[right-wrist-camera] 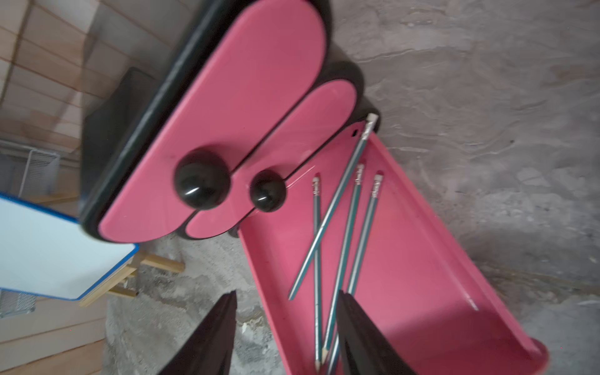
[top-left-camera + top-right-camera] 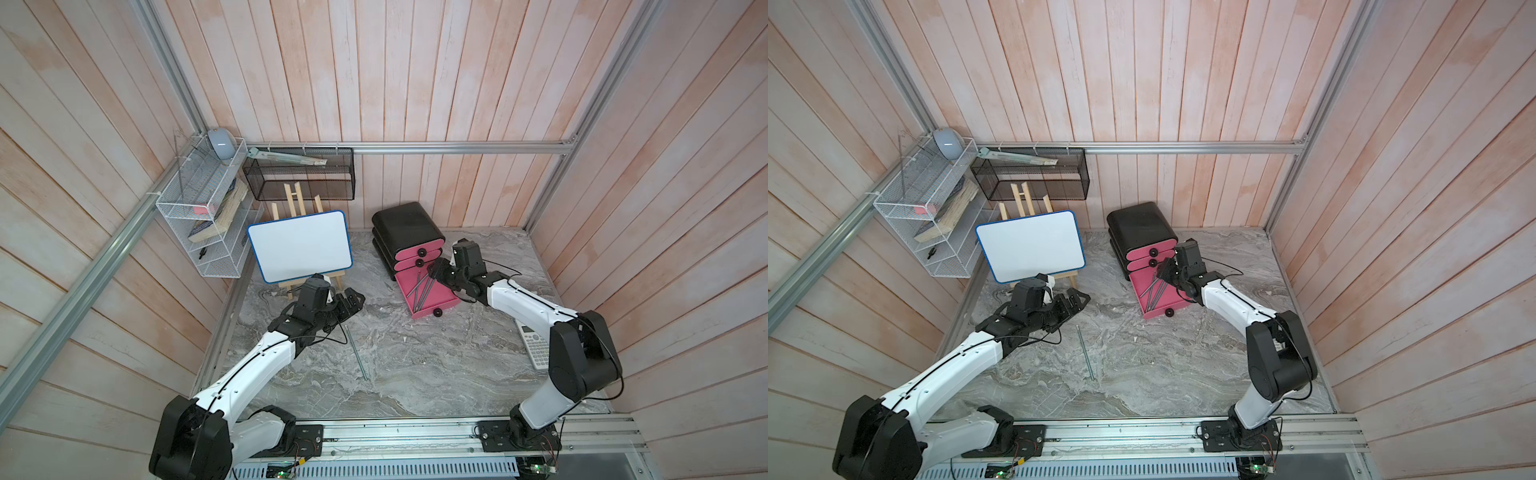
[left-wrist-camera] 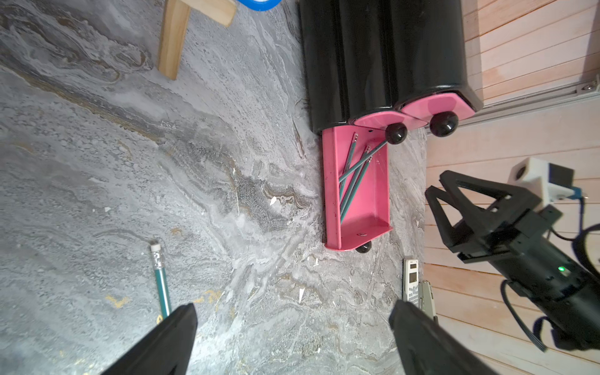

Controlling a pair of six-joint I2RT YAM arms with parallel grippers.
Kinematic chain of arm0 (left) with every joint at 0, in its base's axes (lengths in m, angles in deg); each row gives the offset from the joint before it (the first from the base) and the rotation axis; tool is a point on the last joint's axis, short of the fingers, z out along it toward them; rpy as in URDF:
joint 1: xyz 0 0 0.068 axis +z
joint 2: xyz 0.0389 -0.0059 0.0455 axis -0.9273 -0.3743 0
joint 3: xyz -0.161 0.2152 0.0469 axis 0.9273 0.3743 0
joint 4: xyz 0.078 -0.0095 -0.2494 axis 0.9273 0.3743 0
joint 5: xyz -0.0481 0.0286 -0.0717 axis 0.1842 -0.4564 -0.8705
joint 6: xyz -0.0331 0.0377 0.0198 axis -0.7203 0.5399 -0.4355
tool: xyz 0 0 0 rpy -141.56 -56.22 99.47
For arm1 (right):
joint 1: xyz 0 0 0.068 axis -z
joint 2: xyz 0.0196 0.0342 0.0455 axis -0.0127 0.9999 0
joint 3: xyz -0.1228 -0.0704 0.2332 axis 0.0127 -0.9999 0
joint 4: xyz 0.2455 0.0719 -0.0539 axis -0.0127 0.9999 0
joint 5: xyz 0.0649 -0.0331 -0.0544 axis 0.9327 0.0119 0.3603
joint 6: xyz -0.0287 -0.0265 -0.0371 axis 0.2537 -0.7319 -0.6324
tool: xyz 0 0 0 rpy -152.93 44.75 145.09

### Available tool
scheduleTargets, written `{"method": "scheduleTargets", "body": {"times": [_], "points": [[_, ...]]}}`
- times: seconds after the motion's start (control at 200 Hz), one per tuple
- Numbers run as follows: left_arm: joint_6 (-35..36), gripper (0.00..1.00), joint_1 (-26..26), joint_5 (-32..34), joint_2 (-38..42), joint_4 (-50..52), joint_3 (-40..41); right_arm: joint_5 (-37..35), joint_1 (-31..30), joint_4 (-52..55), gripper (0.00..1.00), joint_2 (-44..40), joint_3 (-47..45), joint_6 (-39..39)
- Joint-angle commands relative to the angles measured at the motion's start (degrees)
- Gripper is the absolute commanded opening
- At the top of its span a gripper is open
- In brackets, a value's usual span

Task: Please place the pencils in the drawer according to their color
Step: Place the pencil in the drawer.

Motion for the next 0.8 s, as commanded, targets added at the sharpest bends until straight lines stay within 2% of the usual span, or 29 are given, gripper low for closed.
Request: {"method": "scheduleTargets", "body": {"times": [0.0,0.405,0.795], "points": [[1.3,1.00,0.2,-0.5,0.8,0.6,0.5,1.2,2.0,-2.5,0.55,3.2,-1.4,1.1],[1.1,1.00,0.2,-1.3,-1.0,-0.2,-0.1,5.2,2.6,-4.7,0.49,13.5,4.1,2.4],[0.8,1.00,0.3,-1.9,-1.7,-1.2,0.5,6.4,2.3,-5.9,0.40,16.9,7.2,3.8]]}}
